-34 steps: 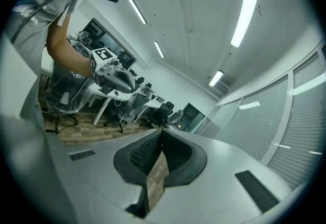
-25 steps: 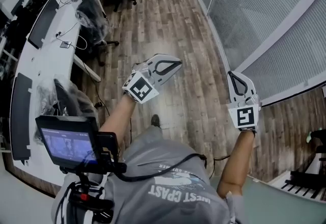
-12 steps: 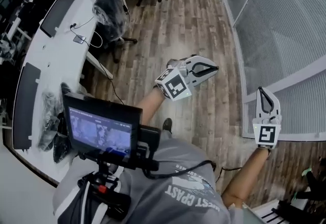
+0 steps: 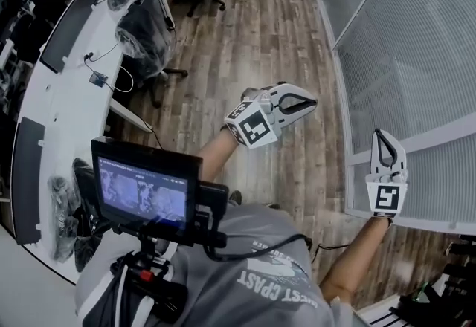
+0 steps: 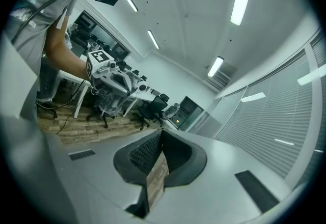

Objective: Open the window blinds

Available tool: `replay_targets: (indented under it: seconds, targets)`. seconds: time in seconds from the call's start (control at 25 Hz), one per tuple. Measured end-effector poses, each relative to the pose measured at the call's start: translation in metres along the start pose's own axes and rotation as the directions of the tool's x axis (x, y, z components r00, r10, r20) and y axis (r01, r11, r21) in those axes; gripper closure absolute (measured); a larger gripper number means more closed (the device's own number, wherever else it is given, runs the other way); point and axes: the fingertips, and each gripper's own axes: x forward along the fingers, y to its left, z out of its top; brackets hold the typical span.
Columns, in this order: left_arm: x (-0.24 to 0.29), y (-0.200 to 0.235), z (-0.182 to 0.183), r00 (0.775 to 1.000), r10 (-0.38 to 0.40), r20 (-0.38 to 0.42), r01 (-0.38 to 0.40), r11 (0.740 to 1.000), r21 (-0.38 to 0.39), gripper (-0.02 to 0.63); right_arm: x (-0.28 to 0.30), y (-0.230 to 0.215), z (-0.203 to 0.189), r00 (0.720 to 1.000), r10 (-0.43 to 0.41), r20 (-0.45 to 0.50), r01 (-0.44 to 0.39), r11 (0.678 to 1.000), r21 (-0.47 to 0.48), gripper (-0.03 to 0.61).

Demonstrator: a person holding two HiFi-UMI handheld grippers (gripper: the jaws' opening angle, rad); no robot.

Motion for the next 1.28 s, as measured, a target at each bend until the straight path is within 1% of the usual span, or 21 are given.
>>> replay_targets:
  seconds: [0.16,0.28,0.4,0.48,0.56,0.64,0.72,0.8,0.92,1.0,1.08,1.2,1.28]
  targets:
    - [0.022,0.034,-0.029,1.000,0.011,-0.017,-0.012,1.000,-0.020,0.612,0.046,-0.023,-0.013,1.000,0.023,0.004,-0.023,1.000,0.006,0.584]
    - [0.047,0.057,-0.055,0.999,0.016,-0.041,-0.017,1.000,-0.016,0.612,0.082,-0.044,-0.037,0.999,0.041,0.009,-0.041,0.999,0.008,0.584]
    - [0.079,0.089,-0.080,0.998,0.038,-0.054,-0.039,0.999,-0.022,0.612,0.122,-0.070,-0.060,0.998,0.059,0.028,-0.059,0.998,0.007,0.584]
    - [0.110,0.112,-0.096,0.997,0.048,-0.065,-0.049,0.998,-0.025,0.612,0.152,-0.098,-0.077,0.997,0.064,0.045,-0.065,0.998,0.020,0.584]
    - [0.152,0.137,-0.113,0.995,0.052,-0.083,-0.053,0.998,-0.016,0.612,0.183,-0.134,-0.101,0.995,0.073,0.063,-0.074,0.997,0.023,0.584]
    - [0.188,0.157,-0.123,0.994,0.057,-0.090,-0.058,0.998,-0.007,0.612,0.204,-0.163,-0.122,0.994,0.085,0.072,-0.087,0.996,0.021,0.583]
    - [0.203,0.167,-0.122,0.994,0.064,-0.085,-0.064,0.998,0.002,0.612,0.212,-0.181,-0.129,0.994,0.083,0.074,-0.084,0.996,0.011,0.584]
    - [0.204,0.170,-0.120,0.994,0.067,-0.083,-0.066,0.998,0.014,0.612,0.215,-0.190,-0.127,0.995,0.064,0.081,-0.065,0.998,0.011,0.584]
    - [0.198,0.159,-0.126,0.993,0.049,-0.107,-0.047,0.999,0.027,0.612,0.213,-0.183,-0.126,0.994,0.058,0.090,-0.061,0.998,0.024,0.584]
    - [0.202,0.163,-0.131,0.992,0.048,-0.116,-0.045,0.999,0.031,0.612,0.221,-0.184,-0.131,0.993,0.069,0.092,-0.071,0.997,0.024,0.584]
    - [0.223,0.191,-0.147,0.992,0.053,-0.115,-0.051,0.998,0.021,0.612,0.252,-0.203,-0.144,0.993,0.079,0.091,-0.082,0.996,0.026,0.584]
    - [0.270,0.245,-0.191,0.991,0.036,-0.127,-0.035,0.999,0.007,0.612,0.319,-0.241,-0.169,0.992,0.090,0.086,-0.095,0.994,0.052,0.584]
    - [0.289,0.275,-0.217,0.992,0.025,-0.123,-0.025,1.000,0.003,0.612,0.357,-0.258,-0.181,0.993,0.089,0.072,-0.093,0.994,0.055,0.584]
